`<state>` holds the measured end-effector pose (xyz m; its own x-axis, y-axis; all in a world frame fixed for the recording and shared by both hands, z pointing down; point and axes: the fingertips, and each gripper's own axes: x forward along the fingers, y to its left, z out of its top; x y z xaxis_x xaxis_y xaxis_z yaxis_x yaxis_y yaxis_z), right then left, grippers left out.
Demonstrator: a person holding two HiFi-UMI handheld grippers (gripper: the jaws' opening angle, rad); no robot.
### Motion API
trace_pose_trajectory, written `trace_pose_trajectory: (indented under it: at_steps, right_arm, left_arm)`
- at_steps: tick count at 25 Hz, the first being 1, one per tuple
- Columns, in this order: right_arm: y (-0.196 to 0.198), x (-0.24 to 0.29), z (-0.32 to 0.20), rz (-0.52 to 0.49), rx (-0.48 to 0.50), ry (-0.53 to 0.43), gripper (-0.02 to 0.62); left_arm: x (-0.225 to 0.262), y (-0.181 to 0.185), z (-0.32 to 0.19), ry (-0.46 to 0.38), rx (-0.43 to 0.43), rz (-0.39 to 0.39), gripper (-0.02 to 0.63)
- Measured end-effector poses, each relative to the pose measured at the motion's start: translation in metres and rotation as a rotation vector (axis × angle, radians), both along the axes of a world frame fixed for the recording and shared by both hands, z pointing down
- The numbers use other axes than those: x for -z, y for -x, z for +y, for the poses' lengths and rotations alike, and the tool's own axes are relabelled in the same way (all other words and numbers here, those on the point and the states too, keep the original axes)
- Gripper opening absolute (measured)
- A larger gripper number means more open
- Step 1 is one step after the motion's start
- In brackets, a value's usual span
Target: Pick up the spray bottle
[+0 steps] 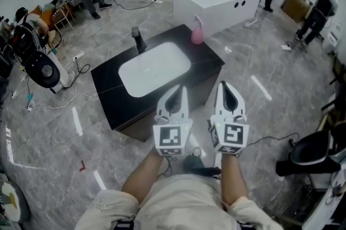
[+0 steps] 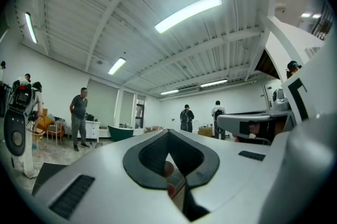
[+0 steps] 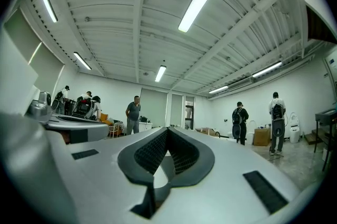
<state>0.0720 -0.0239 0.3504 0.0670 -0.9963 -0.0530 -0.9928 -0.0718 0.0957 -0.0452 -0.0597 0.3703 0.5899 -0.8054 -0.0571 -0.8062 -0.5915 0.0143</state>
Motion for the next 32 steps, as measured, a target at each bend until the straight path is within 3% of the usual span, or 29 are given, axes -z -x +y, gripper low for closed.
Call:
trace_pose_trajectory:
  at_steps: [17, 32]
  right_arm:
    - [-0.129, -0.004, -0.110, -0.041, 0.062, -0.004, 0.003]
    - [-0.154, -0.022, -0.202, -0.041, 0.077, 0.041, 0.003]
  left_arm:
    - [0.004, -0.122, -0.106, -0.005, 0.077, -0.034, 0.002]
    - [-0.012, -0.156, -0.194, 0.005, 0.084, -0.032, 0.002]
